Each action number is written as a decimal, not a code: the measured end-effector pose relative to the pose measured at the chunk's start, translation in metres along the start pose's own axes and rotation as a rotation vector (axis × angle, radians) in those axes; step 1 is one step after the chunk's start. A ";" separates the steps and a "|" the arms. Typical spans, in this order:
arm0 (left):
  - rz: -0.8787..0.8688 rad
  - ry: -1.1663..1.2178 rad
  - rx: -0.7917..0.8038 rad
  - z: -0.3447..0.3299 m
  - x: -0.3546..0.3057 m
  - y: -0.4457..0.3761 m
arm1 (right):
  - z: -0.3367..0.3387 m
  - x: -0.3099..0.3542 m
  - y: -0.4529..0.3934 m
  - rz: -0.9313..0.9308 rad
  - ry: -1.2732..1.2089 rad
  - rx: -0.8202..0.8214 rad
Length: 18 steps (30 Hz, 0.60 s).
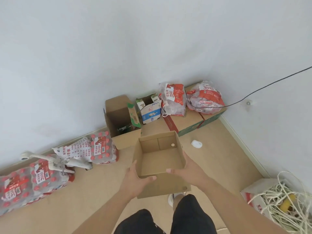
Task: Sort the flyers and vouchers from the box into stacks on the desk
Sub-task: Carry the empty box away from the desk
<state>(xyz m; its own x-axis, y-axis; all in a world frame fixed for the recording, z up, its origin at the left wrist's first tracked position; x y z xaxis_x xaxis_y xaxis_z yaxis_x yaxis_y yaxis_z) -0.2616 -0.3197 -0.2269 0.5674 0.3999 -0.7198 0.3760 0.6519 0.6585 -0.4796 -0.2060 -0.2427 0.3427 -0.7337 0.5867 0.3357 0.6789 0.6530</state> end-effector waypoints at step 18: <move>0.061 -0.588 -0.061 -0.140 0.131 -0.369 | -0.004 -0.153 -0.368 -0.004 0.550 0.081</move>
<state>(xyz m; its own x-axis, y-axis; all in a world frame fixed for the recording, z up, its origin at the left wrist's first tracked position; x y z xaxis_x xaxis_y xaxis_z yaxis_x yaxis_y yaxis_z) -0.4287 -0.4173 -0.5946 0.9039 0.0254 -0.4271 0.2969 0.6815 0.6689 -0.6524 -0.3434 -0.5743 0.7563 -0.5995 0.2619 0.2766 0.6557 0.7025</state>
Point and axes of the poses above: each hand's wrist, its own y-axis away from the middle knuckle, its own z-axis out of the back of the hand, x = y × z, the point moved 5 cm from there along -y, towards the middle knuckle, and after that the axes turned 13 degrees about y, right-handed, at the moved point
